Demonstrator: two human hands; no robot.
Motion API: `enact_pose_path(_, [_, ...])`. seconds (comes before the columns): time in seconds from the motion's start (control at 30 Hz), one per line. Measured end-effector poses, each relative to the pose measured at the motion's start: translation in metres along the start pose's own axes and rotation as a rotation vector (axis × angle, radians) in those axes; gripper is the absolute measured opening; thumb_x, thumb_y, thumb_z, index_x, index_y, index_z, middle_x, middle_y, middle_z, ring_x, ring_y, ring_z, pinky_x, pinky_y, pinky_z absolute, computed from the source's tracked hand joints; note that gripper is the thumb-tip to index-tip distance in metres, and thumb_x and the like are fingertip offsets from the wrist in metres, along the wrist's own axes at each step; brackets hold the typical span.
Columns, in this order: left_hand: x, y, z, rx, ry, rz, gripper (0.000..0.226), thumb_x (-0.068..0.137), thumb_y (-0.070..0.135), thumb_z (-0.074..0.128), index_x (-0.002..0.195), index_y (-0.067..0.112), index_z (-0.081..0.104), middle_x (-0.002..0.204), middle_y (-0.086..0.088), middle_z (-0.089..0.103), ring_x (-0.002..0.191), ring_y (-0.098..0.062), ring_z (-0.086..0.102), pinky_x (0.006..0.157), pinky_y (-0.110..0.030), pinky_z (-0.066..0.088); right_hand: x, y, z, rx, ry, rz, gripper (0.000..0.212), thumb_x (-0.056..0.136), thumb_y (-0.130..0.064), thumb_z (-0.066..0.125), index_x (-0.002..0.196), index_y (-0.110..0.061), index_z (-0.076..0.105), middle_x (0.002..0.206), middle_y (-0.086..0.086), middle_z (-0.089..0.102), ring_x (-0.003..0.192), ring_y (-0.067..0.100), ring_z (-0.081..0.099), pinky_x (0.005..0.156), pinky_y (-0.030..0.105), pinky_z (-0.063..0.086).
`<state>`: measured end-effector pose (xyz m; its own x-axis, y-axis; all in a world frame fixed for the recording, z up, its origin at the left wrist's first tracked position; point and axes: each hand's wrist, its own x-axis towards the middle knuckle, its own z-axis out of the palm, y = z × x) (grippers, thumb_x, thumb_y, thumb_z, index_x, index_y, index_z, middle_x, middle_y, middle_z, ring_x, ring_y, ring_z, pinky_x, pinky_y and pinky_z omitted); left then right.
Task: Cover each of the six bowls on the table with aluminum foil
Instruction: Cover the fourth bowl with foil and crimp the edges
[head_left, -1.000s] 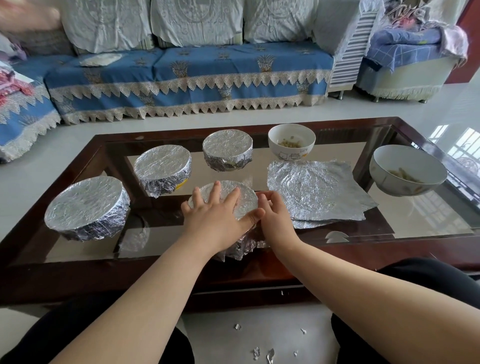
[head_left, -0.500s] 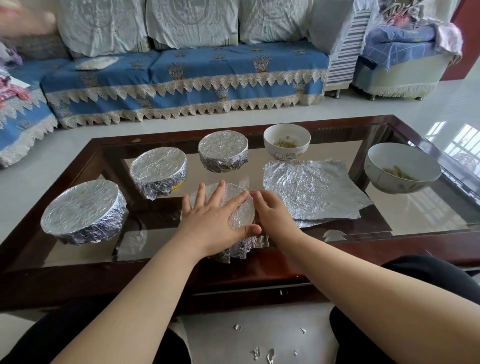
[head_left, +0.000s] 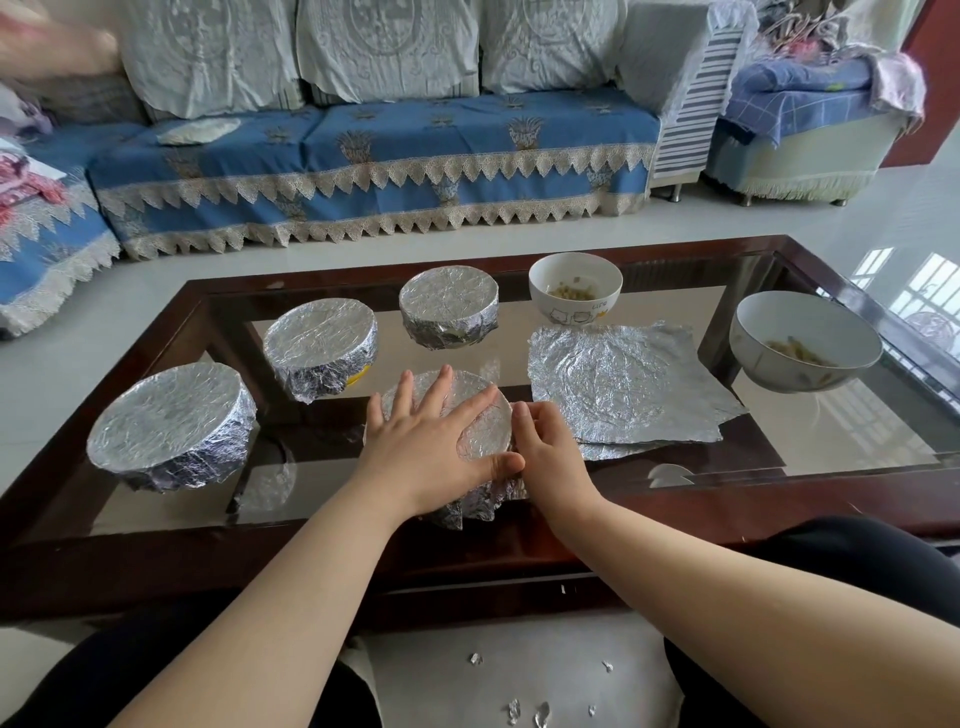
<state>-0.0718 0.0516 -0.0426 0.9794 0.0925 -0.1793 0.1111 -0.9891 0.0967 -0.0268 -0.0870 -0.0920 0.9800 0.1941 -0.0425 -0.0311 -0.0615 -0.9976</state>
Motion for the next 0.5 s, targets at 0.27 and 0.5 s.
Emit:
enact_pose_path(0.27, [0.0007, 0.0006, 0.0008, 0.006, 0.009, -0.009, 0.099, 0.057, 0.099, 0.009, 0.148, 0.062, -0.006, 0.165, 0.005, -0.017, 0.151, -0.035, -0.016, 0.119, -0.06, -0.006, 0.002, -0.0024, 0.0035, 0.002, 0.079, 0.077, 0.028, 0.099, -0.036, 0.05, 0.078, -0.018, 0.049, 0.066, -0.004, 0.048, 0.061, 0.011, 0.046, 0.067, 0.035, 0.043])
enact_pose_path(0.5, [0.0013, 0.0018, 0.0008, 0.019, 0.007, -0.024, 0.097, 0.059, 0.098, 0.008, 0.147, 0.063, -0.006, 0.166, 0.004, -0.017, 0.151, -0.036, -0.015, 0.118, -0.06, -0.005, 0.005, -0.0069, 0.0032, 0.058, 0.064, 0.157, 0.039, 0.099, -0.031, 0.052, 0.065, -0.016, 0.041, 0.045, -0.01, 0.039, 0.04, 0.008, 0.041, 0.044, 0.021, 0.036])
